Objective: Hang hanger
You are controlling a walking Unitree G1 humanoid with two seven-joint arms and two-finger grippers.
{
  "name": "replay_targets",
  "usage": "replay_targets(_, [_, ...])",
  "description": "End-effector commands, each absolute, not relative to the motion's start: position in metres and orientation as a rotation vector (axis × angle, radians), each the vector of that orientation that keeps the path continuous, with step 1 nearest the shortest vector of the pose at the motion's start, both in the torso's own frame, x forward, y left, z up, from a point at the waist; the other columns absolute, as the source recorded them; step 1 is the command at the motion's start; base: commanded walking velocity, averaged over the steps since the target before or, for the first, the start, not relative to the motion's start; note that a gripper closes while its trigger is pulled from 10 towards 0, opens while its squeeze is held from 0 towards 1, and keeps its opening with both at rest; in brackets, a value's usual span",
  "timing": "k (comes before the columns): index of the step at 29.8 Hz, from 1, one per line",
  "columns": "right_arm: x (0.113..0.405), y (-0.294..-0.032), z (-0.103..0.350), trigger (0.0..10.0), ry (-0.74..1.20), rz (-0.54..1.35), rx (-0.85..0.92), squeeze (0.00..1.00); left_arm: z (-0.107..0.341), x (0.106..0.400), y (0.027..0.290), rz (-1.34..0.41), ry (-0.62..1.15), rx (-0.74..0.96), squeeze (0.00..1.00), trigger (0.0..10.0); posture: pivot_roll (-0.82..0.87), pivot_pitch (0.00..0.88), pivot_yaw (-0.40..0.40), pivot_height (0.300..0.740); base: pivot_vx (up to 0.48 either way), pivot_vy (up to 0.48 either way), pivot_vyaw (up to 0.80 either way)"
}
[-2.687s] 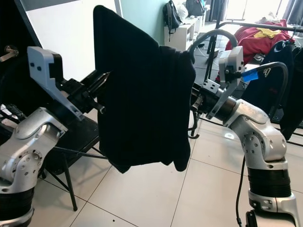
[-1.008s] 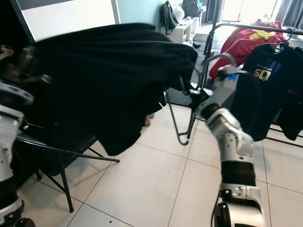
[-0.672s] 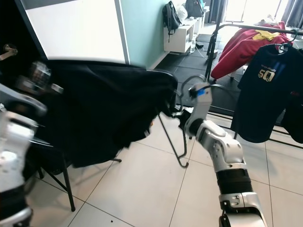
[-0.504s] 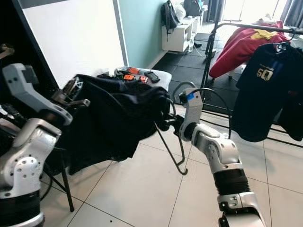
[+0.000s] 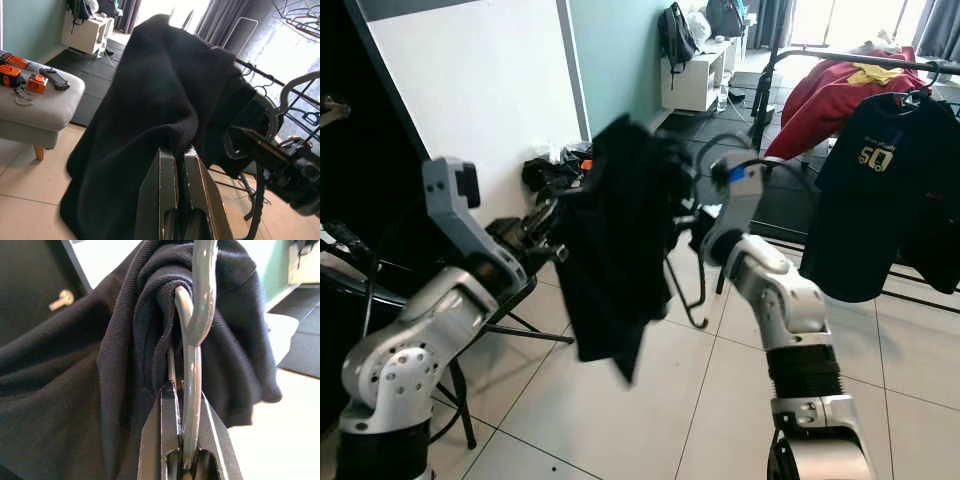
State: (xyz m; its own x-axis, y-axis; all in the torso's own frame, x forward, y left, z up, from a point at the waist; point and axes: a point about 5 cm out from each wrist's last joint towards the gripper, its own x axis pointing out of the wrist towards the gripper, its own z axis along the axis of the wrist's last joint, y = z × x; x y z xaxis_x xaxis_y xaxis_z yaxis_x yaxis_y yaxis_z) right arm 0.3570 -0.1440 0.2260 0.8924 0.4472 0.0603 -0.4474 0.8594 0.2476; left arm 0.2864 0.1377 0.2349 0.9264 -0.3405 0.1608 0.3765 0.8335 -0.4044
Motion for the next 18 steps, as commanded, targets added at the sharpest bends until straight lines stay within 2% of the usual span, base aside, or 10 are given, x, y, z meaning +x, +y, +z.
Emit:
replay_targets(1, [0.357,-0.143,0.242,10.0,-0.081,0.484,0.306,0.00,0.231,0.281,0.139,-0.400,-0.053,-0.429,0.00,1.1,-0.04,0.000,-0.003,0.740,0.000,0.000,0.00])
replay_targets(2, [0.356,-0.144,0.249,10.0,-0.119,0.502,0.342,0.00,0.226,0.276,0.137,-0.438,-0.018,-0.403,1.00,4.0,-0.03,0.000,0.001,0.740,0.000,0.000,0.00])
replay_targets(3, [0.356,-0.145,0.257,10.0,-0.153,0.530,0.371,0.00,0.220,0.269,0.134,-0.490,0.027,-0.365,1.00,6.8,-0.03,0.000,0.004,0.740,0.000,0.000,0.00])
replay_targets(5, [0.355,-0.145,0.261,10.0,-0.176,0.550,0.385,0.00,0.215,0.265,0.132,-0.525,0.058,-0.339,1.00,6.8,-0.03,0.000,0.006,0.740,0.000,0.000,0.00])
replay_targets(6, [0.354,-0.145,0.265,10.0,-0.196,0.571,0.379,0.00,0.209,0.261,0.130,-0.551,0.100,-0.297,1.00,8.9,-0.03,0.000,0.013,0.740,0.000,0.000,0.00])
replay_targets(7, [0.354,-0.145,0.265,10.0,-0.196,0.571,0.379,0.00,0.209,0.261,0.130,-0.551,0.100,-0.297,1.00,8.9,-0.03,0.000,0.013,0.740,0.000,0.000,0.00])
replay_targets(8, [0.354,-0.145,0.268,10.0,-0.208,0.589,0.366,0.00,0.203,0.259,0.129,-0.571,0.134,-0.259,1.00,10.0,-0.04,0.000,0.015,0.740,0.000,0.000,0.00])
replay_targets(15, [0.347,-0.139,0.270,10.0,-0.220,0.740,0.189,0.00,0.203,0.251,0.132,-0.691,0.167,-0.083,1.00,10.0,-0.05,0.000,0.035,0.740,0.000,0.000,0.00])
replay_targets(17, [0.334,-0.150,0.273,10.0,-0.235,0.868,0.107,0.00,0.245,0.259,0.157,-0.664,-0.027,-0.062,1.00,10.0,-0.06,0.000,0.045,0.740,0.000,0.000,0.00])
replay_targets(18, [0.334,-0.150,0.273,10.0,-0.235,0.868,0.107,0.00,0.245,0.259,0.157,-0.664,-0.027,-0.062,1.00,10.0,-0.06,0.000,0.045,0.740,0.000,0.000,0.00])
